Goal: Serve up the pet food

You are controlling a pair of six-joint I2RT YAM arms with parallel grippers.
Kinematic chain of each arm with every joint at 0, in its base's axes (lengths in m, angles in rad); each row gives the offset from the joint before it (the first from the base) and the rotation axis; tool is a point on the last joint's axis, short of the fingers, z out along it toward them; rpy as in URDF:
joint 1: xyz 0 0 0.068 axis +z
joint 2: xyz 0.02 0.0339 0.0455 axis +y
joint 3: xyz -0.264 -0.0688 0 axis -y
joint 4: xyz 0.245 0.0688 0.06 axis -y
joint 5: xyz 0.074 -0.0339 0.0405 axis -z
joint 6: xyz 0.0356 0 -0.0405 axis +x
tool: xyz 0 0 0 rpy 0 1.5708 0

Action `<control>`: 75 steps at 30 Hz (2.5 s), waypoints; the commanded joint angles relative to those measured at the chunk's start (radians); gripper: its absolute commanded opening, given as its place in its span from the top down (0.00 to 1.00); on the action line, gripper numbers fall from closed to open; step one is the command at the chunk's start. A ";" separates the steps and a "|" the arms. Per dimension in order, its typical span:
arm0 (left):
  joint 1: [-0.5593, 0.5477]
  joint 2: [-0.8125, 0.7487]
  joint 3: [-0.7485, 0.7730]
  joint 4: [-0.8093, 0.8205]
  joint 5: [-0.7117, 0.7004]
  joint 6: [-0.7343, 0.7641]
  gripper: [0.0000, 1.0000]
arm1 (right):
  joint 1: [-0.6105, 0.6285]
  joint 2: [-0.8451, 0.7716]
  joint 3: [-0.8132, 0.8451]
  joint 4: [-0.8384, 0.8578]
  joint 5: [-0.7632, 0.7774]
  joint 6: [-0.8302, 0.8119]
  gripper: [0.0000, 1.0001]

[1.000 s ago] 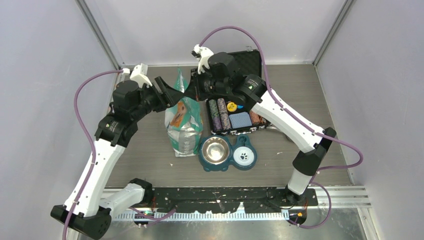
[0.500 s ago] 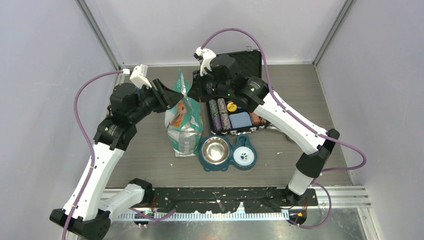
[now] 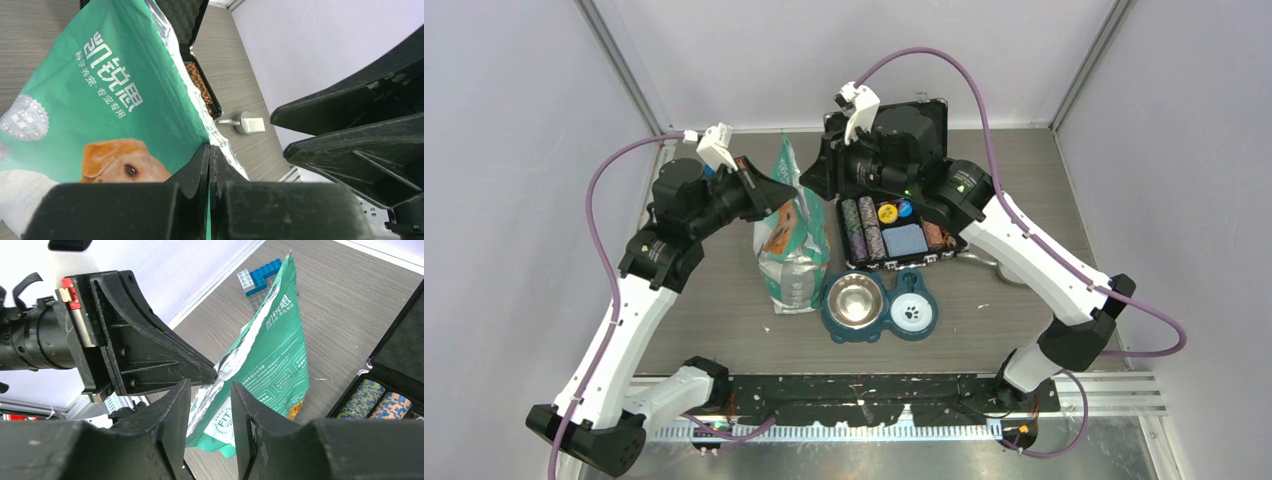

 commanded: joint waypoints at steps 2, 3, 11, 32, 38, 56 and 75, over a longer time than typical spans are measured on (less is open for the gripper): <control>-0.016 0.000 0.021 0.002 0.008 0.041 1.00 | -0.010 0.030 0.054 0.031 -0.016 -0.007 0.54; -0.019 -0.003 0.020 0.003 0.003 0.047 1.00 | -0.011 0.039 0.057 0.029 -0.015 -0.006 0.52; -0.038 -0.017 0.016 -0.031 -0.031 0.081 1.00 | -0.013 0.125 0.130 -0.027 0.010 0.010 0.46; -0.043 -0.039 -0.010 -0.068 -0.088 0.136 1.00 | -0.005 0.136 0.120 -0.115 -0.062 0.042 0.60; -0.073 -0.018 0.004 -0.064 -0.075 0.150 1.00 | 0.005 0.157 0.164 -0.108 -0.086 0.057 0.60; -0.096 -0.049 -0.003 -0.082 -0.162 0.144 1.00 | 0.009 0.223 0.221 -0.140 -0.004 0.008 0.95; -0.096 -0.044 0.085 -0.112 -0.273 0.146 0.31 | 0.082 0.169 0.187 -0.096 0.349 -0.325 0.95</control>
